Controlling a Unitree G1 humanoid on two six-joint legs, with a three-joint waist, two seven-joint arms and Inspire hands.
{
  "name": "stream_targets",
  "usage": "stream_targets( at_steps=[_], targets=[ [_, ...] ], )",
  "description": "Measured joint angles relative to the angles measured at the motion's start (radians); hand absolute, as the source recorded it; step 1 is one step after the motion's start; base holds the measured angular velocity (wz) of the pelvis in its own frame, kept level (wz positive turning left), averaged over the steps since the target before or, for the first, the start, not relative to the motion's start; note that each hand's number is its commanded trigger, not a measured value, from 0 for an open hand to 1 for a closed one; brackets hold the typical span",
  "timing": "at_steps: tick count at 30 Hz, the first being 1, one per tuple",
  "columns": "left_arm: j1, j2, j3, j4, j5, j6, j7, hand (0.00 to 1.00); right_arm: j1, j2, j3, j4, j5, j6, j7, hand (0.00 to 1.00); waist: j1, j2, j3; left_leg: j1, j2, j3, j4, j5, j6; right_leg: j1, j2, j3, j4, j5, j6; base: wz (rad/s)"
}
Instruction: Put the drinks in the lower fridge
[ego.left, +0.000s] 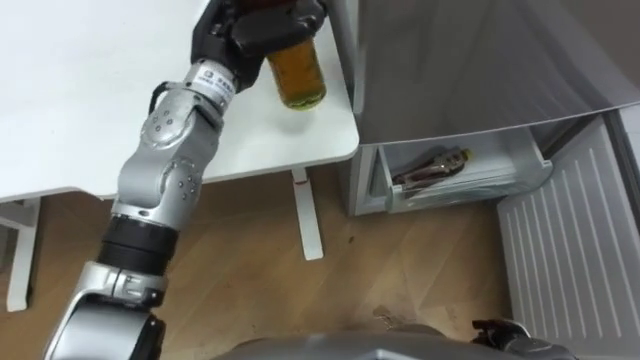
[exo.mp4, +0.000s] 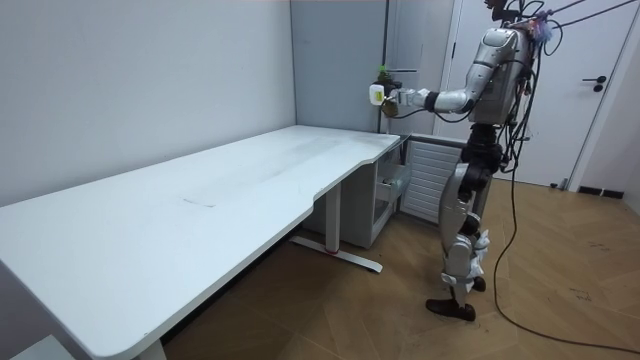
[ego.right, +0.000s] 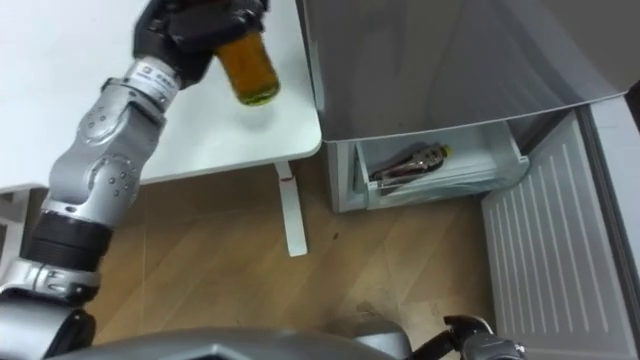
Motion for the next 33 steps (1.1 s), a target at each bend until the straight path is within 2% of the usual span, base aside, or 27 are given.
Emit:
stream_targets(
  at_steps=[6, 10, 11, 14, 19, 24, 26, 33],
  targets=[
    [0.01, -0.011, -0.071, -0.002, 0.0, 0.0, -0.083, 1.0, -0.015, -0.008, 0.06, -0.018, 0.056, -0.004, -0.001, 0.0, 0.019, -0.01, 0.0031, 0.008, 0.001, 0.0, 0.002, 0.0, 0.0, 0.007, 0.0, 0.002, 0.002, 0.0, 0.0, 0.0],
    [0.021, -0.013, -0.128, 0.007, 0.004, 0.0, -0.112, 1.0, -0.015, 0.002, 0.075, -0.059, 0.086, -0.029, 0.002, 0.0, 0.022, -0.037, 0.0045, 0.013, 0.001, 0.002, 0.002, 0.001, 0.0, 0.012, 0.0, 0.002, 0.002, 0.0, 0.0, 0.0],
    [0.022, -0.014, -0.144, 0.016, 0.005, 0.0, -0.12, 1.0, -0.019, 0.014, 0.075, -0.073, 0.116, -0.048, 0.008, 0.0, 0.021, -0.048, 0.0039, 0.013, 0.002, 0.003, 0.003, 0.001, 0.0, 0.012, 0.001, 0.002, 0.002, 0.0, -0.001, 0.0],
    [0.023, -0.015, -0.181, 0.03, 0.005, 0.0, -0.13, 1.0, -0.024, 0.045, 0.089, -0.111, 0.193, -0.086, 0.038, 0.0, 0.019, -0.063, 0.0027, 0.01, 0.003, 0.001, 0.008, 0.001, 0.0, 0.012, 0.001, 0.001, 0.001, 0.003, -0.003, 0.0],
    [0.023, -0.014, -0.2, 0.064, 0.004, 0.0, -0.154, 1.0, -0.019, 0.068, 0.149, -0.21, 0.268, -0.087, 0.092, 0.0, 0.015, -0.061, 0.0016, -0.011, 0.003, -0.006, 0.026, 0.0, 0.001, 0.002, 0.0, -0.008, 0.002, 0.003, -0.003, 0.06],
    [0.023, -0.015, -0.209, 0.12, 0.005, 0.0, -0.159, 1.0, -0.007, 0.068, 0.165, -0.297, 0.347, -0.088, 0.138, 0.0, 0.008, -0.059, 0.0008, -0.018, 0.006, -0.005, 0.037, 0.0, 0.0, -0.003, 0.001, -0.01, 0.014, 0.003, -0.003, 0.01],
    [0.023, -0.015, -0.233, 0.126, 0.005, 0.0, -0.159, 1.0, -0.001, 0.064, 0.197, -0.346, 0.38, -0.088, 0.153, 0.0, 0.004, -0.059, 0.0008, -0.02, 0.006, -0.006, 0.038, 0.0, 0.001, -0.004, 0.001, -0.008, 0.016, 0.003, -0.003, 0.0],
    [0.022, -0.032, -0.283, 0.126, 0.033, -0.001, -0.161, 1.0, 0.02, 0.065, 0.247, -0.518, 0.395, -0.098, 0.202, 0.0, -0.009, -0.054, -0.0012, -0.027, 0.012, -0.001, 0.04, -0.001, 0.001, -0.02, 0.005, 0.002, 0.033, 0.005, -0.006, -0.03]
  ],
)
